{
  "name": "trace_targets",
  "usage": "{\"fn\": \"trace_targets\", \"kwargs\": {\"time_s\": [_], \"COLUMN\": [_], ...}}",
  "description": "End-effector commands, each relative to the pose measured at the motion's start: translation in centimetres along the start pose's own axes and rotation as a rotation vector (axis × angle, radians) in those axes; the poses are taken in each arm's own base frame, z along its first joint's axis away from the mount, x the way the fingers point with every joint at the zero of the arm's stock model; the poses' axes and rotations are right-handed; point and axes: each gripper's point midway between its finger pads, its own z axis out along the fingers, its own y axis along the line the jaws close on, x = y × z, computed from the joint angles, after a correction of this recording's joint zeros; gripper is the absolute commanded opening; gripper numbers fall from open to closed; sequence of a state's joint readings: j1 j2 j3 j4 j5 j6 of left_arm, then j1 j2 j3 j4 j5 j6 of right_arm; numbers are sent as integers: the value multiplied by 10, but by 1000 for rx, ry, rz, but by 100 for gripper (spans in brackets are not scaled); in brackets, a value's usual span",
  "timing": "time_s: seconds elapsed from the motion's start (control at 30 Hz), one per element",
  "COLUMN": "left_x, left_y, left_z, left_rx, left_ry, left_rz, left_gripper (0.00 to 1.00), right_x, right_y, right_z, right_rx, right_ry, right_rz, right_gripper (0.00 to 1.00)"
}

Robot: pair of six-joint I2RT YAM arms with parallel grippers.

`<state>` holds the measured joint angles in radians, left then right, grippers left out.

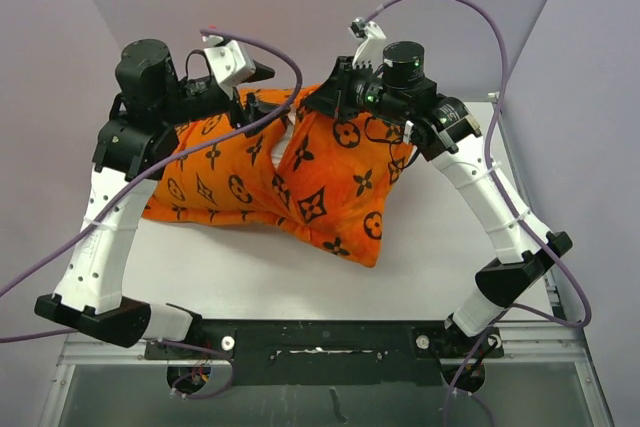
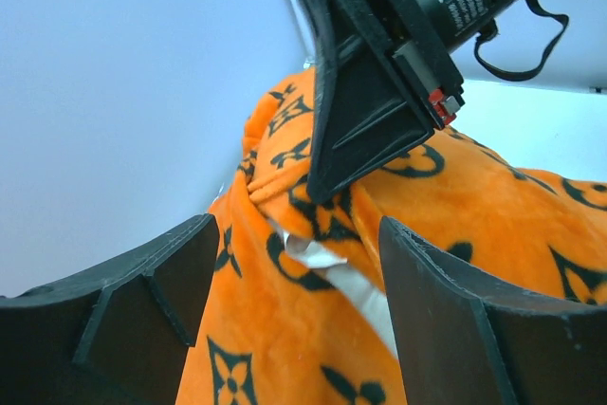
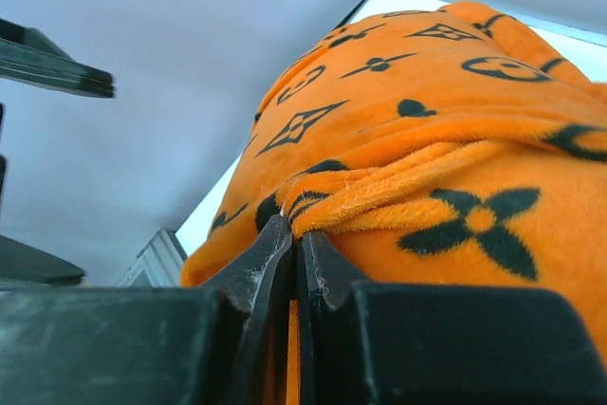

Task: Remove the pillowcase from the pillow
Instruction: Remove the pillow from the pillowcase.

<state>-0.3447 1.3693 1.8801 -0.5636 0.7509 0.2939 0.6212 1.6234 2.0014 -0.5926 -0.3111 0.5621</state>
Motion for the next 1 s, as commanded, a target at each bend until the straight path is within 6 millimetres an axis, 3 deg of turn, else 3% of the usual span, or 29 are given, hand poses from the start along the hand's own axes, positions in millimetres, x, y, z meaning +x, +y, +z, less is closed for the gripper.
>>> {"fn": "trace_targets", "kwargs": {"time_s": [0.0,0.2,0.47,0.6,0.73,0.8,0.97], "left_x": [21,56,99,106,114,122,134], "left_y": [-2,-6,-26,-40,-59,-69,-100], "left_z": [16,23,46,67,85,95,121], "left_rx": [82,165,264,265,336,369,443], "left_ry": [25,83,154,116,132,149,141], "left_rz": [100,175,207,242,217,235,249], "left_gripper": [65,63,58,58,59,59,59], "right_x": [-94,-85,-48,-25,5,20,63], "right_y": [82,91,68,57,46,40,8], "right_z": [-63,-71,-69,-70,-83,-100,-123], "right_rx": [-254,-290,-233,-213,-199,-178,-86], "right_ry": [-316,-287,-228,-187,-161,-168,-181], "right_rz": [-128,-128,-86,-68,-30,-13,64], "right_gripper": [0,0,0,0,0,0,0]}}
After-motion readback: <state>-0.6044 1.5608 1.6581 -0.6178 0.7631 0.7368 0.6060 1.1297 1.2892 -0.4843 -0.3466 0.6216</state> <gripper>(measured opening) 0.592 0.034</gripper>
